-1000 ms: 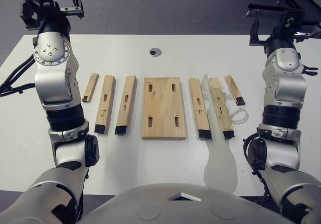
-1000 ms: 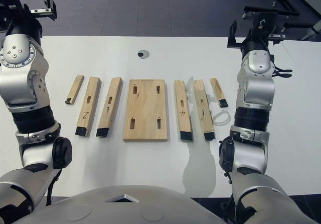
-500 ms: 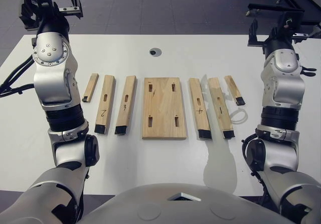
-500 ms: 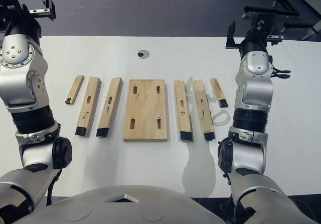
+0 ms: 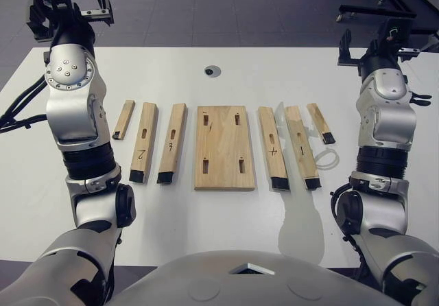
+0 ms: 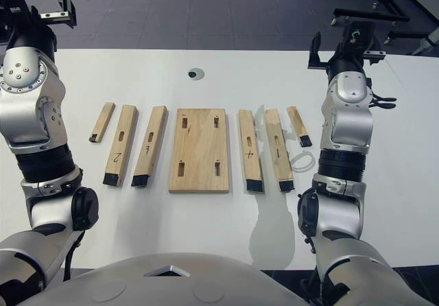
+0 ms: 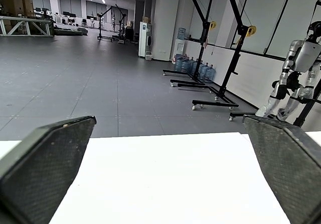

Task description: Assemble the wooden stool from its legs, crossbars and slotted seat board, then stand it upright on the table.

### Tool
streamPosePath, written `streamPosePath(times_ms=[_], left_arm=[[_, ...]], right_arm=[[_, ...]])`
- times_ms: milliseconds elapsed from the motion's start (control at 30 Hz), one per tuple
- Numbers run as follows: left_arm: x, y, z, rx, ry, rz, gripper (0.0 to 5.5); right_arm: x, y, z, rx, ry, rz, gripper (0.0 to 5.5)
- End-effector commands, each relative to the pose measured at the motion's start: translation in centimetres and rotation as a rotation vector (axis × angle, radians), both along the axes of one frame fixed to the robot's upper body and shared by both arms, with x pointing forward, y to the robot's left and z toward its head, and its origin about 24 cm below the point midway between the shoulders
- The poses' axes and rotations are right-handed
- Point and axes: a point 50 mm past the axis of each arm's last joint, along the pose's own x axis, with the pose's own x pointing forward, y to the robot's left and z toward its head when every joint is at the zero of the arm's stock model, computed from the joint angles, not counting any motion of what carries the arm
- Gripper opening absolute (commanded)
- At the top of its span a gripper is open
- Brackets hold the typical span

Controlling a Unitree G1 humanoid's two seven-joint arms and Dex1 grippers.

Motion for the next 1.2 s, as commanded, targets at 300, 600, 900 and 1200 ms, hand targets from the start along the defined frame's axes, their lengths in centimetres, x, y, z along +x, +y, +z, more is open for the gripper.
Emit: streamPosePath(times_ms=[300,600,900,1200], left_arm=[[-1.1,1.7,-1.1,0.020,0.050,0.051,5.37],[-4.1,4.1,-3.3,0.008,0.121,0.108,5.37],[-3.9,3.5,-3.1,0.025,0.122,0.091,5.37],[-3.9,3.2,-3.0,0.025,0.121,0.089,5.40]], right_arm=[[-3.2,-1.9,-1.5,0.019,0.268,0.166,5.40],[-5.5,-3.2,-6.2,0.105,0.615,0.326,5.40],[-6.6,-3.0,-12.7,0.124,0.713,0.271,5.40],[-7.5,-2.9,-15.1,0.197,0.789,0.304,4.76]])
